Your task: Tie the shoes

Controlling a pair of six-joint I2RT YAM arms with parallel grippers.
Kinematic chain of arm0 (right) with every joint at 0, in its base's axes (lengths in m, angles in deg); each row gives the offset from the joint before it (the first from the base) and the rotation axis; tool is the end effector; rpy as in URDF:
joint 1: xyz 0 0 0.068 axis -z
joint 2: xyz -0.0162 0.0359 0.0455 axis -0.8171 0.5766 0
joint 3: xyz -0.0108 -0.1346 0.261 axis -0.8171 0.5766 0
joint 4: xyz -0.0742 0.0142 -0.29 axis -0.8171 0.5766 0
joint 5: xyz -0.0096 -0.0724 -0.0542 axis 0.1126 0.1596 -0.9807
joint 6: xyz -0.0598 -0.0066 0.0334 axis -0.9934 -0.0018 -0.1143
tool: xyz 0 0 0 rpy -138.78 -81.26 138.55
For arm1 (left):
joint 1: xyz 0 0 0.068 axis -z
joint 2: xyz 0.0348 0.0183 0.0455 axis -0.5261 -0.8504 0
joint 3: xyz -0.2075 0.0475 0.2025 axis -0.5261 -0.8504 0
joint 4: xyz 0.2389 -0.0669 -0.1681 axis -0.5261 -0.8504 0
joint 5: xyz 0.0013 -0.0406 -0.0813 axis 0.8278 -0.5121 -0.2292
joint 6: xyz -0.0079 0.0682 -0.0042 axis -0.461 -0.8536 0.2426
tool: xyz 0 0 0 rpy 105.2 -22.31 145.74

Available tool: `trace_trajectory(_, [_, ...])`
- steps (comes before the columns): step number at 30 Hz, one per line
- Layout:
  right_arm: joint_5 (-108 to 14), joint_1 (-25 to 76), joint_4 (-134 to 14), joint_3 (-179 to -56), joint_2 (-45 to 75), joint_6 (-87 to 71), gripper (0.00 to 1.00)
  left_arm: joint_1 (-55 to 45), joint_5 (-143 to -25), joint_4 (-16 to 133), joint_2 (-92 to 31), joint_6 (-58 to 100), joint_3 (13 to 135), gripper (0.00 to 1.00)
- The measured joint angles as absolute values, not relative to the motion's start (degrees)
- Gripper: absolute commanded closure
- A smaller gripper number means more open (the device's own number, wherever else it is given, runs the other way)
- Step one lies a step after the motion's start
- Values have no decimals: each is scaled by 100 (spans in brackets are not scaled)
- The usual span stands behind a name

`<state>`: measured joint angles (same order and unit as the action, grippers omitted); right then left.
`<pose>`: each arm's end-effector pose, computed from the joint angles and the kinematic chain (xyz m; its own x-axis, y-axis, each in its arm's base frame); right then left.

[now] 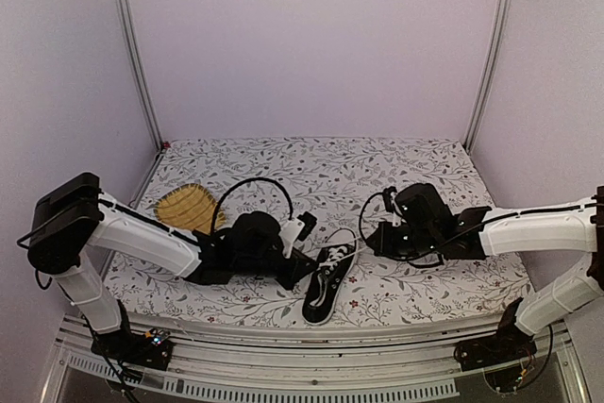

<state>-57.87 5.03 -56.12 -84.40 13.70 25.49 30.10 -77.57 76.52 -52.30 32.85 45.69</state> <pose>0.2150 0.2486 0.1828 -0.8024 0.0539 -0.5943 -0.2761 0.8494 0.4498 0.1789 -0.3383 0.1311 -0.5944 0.2667 -0.7586 0.7175 0.6020 -0.3505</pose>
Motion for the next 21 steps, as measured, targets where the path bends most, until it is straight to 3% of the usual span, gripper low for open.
trace_trajectory(16, [-6364,547,-4808,-7503,513,3406,98,3034,-7766,7684,-5429,3296,4503,99])
trace_trajectory(18, [-6239,547,-4880,-7400,463,3408,95,3034,-7781,7682,-5472,3263,4503,85])
trace_trajectory(21, [-5791,547,-5217,-7231,384,3135,76,3023,-7860,7647,-5490,3215,4492,68])
